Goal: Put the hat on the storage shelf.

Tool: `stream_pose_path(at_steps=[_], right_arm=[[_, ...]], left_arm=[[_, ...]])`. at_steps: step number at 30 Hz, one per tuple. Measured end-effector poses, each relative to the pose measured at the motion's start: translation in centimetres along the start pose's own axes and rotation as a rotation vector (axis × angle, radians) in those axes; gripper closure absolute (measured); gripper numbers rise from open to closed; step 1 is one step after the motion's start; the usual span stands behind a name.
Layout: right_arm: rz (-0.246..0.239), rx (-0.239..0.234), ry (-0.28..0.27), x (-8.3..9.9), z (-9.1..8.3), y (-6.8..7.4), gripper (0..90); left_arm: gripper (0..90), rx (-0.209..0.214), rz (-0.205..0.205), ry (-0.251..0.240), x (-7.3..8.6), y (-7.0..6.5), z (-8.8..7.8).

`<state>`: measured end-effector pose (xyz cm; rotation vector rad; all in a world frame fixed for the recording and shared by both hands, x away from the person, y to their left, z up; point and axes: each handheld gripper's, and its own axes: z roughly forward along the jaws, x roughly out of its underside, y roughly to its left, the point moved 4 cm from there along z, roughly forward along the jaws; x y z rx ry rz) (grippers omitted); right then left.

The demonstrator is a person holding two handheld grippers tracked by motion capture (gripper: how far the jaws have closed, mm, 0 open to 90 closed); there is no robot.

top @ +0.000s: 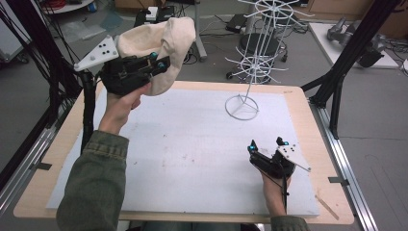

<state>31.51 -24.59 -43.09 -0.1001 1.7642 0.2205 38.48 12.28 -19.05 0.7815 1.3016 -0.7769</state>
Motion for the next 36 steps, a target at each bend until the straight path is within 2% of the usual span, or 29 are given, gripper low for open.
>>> stream_pose_path(at_steps=[3,19,27,36], right_arm=[[-0.015,-0.002,0.000,0.0,0.1,0.1,6.0],[-0.053,-0.026,0.002,0.0,0.0,1.0,5.9],[-0.041,-0.024,-0.006,0.0,-0.1,0.9,5.9],[-0.041,-0.034,-0.009,-0.1,0.0,0.9,6.0]], left_arm=[[78.9,0.023,0.003,-0.013,-0.7,-0.1,0.9],[78.3,0.091,0.025,-0.082,-4.3,-1.5,5.7],[78.4,0.143,0.036,-0.117,-5.9,-2.2,7.7],[78.4,0.212,0.050,-0.135,-6.6,-2.9,10.3]])
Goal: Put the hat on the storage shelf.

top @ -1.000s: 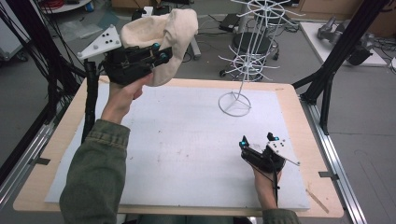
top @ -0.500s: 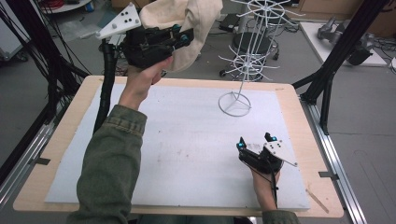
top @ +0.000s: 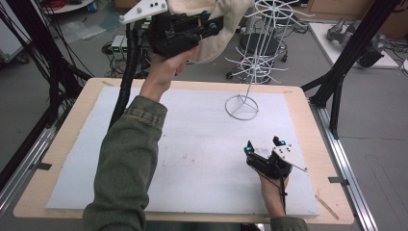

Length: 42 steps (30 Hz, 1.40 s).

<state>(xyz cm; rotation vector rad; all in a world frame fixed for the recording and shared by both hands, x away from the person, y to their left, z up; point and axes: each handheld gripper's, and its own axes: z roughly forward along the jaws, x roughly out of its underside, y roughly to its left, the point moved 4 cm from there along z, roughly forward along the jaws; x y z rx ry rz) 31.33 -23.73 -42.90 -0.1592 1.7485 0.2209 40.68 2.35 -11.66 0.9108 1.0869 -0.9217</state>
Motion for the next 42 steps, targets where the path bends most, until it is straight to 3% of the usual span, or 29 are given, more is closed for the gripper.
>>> stream_pose_path(at_steps=[8,13,20,21,23,30,37,42], right_arm=[[0.023,0.005,-0.007,-0.1,-0.2,-0.1,6.0],[0.004,0.002,-0.004,0.0,-0.4,-0.3,6.0],[-0.001,0.019,-0.013,0.0,-0.8,-0.8,6.0],[0.006,0.019,-0.007,0.0,-1.0,-0.8,6.0],[0.004,0.023,-0.011,0.0,-1.1,-0.9,6.0],[0.000,0.024,-0.008,0.0,-1.3,-0.9,6.0],[-0.007,0.028,-0.006,0.1,-1.1,-0.8,6.0],[-0.008,0.024,-0.006,0.1,-1.2,-0.8,5.9]], left_arm=[[78.4,0.058,-0.025,-0.021,0.2,0.9,1.9],[78.4,0.082,-0.045,-0.037,1.2,1.4,2.6],[78.4,0.127,-0.021,0.032,3.0,0.6,3.3],[78.3,0.131,-0.001,0.034,3.4,0.3,3.1],[78.1,0.146,-0.016,0.023,4.2,0.2,2.6],[78.2,0.127,-0.080,0.021,7.4,1.0,0.5],[78.2,0.143,-0.062,0.076,9.3,0.3,0.4],[77.7,0.151,-0.082,0.118,10.9,0.2,0.8]])
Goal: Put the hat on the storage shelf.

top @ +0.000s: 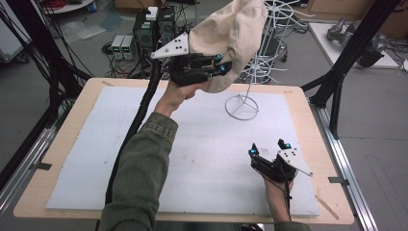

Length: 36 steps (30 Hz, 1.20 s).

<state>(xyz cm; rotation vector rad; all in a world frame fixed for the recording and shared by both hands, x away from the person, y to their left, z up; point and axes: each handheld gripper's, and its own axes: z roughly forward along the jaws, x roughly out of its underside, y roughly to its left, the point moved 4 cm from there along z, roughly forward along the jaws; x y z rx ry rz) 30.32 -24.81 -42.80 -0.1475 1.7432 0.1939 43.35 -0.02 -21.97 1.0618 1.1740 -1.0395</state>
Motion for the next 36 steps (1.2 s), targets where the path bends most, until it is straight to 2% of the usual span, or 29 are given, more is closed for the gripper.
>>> stream_pose_path(at_steps=[7,11,16,26,30,31,34,36], right_arm=[[0.001,0.000,0.000,0.0,-0.1,-0.1,6.0],[0.008,0.006,0.001,0.1,-0.1,-0.3,6.0],[-0.004,0.008,-0.001,0.1,-0.3,-0.3,6.0],[-0.002,0.013,-0.003,0.1,-0.4,-0.5,6.0],[0.000,0.012,0.004,0.1,-0.3,-0.5,5.9],[0.002,0.012,0.004,0.1,-0.3,-0.5,6.0],[-0.001,0.011,-0.001,0.1,-0.3,-0.4,6.0],[0.002,0.008,0.001,0.1,-0.4,-0.4,6.0]], left_arm=[[77.5,0.006,-0.037,0.069,3.3,0.2,1.0],[78.4,0.005,-0.081,0.080,4.9,0.4,1.4],[78.7,0.007,-0.101,0.106,6.3,0.4,1.8],[77.3,-0.008,-0.121,0.121,7.3,0.6,1.9],[67.8,-0.034,-0.155,0.103,7.2,1.0,1.8],[64.2,-0.042,-0.155,0.106,7.2,1.1,1.7],[60.8,-0.058,-0.160,0.117,7.2,1.2,1.5],[54.3,-0.067,-0.174,0.095,7.0,1.3,1.2]])
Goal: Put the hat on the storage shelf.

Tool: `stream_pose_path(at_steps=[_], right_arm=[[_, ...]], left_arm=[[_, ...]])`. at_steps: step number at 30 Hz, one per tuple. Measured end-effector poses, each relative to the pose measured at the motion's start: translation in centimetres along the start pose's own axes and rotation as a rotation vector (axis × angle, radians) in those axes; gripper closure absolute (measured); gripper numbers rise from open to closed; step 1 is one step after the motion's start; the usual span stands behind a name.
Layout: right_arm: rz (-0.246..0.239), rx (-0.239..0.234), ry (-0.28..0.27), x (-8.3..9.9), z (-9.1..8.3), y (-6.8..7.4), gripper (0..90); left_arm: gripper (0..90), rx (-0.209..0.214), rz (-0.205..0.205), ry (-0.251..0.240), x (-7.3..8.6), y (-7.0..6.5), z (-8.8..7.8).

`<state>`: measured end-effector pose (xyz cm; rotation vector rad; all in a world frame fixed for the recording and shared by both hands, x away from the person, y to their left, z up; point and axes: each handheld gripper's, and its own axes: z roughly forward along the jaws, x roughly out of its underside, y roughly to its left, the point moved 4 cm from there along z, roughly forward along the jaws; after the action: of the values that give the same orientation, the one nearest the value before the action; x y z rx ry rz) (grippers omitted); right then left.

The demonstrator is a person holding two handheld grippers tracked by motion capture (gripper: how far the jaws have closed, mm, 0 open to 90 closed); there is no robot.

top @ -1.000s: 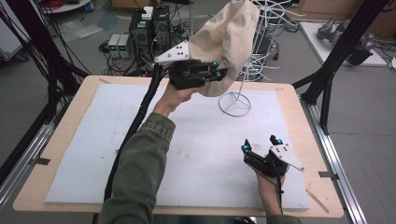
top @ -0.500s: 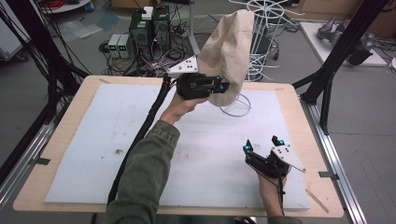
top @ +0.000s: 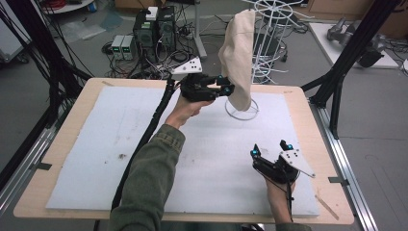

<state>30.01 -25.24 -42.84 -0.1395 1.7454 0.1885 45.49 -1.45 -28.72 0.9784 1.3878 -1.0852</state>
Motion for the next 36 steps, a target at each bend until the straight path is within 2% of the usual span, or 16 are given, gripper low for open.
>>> stream_pose_path(at_steps=[2,4,14,20,28,32,36], right_arm=[[-0.002,0.000,-0.001,0.0,0.0,0.0,5.9],[-0.003,0.004,-0.001,0.0,0.0,0.0,5.9],[0.004,0.006,-0.007,-0.1,0.1,-0.1,5.9],[0.012,-0.002,0.000,-0.1,0.1,0.1,5.9],[0.017,-0.002,-0.004,-0.1,0.0,0.0,5.9],[0.017,-0.002,-0.002,0.0,0.1,0.0,5.9],[0.010,-0.002,0.000,0.0,0.1,0.1,5.9]], left_arm=[[46.5,-0.015,-0.008,-0.019,-0.1,0.1,-0.3],[43.4,-0.021,-0.013,-0.031,-0.3,0.2,-0.6],[42.0,-0.026,-0.020,-0.062,-0.5,-0.2,-1.4],[36.3,-0.057,-0.003,-0.056,-0.7,-0.6,-2.2],[29.8,-0.107,-0.003,-0.060,-0.7,-1.0,-3.8],[24.9,-0.135,0.006,-0.031,-0.5,-1.2,-4.3],[20.8,-0.162,0.006,-0.026,-0.4,-1.4,-5.0]])
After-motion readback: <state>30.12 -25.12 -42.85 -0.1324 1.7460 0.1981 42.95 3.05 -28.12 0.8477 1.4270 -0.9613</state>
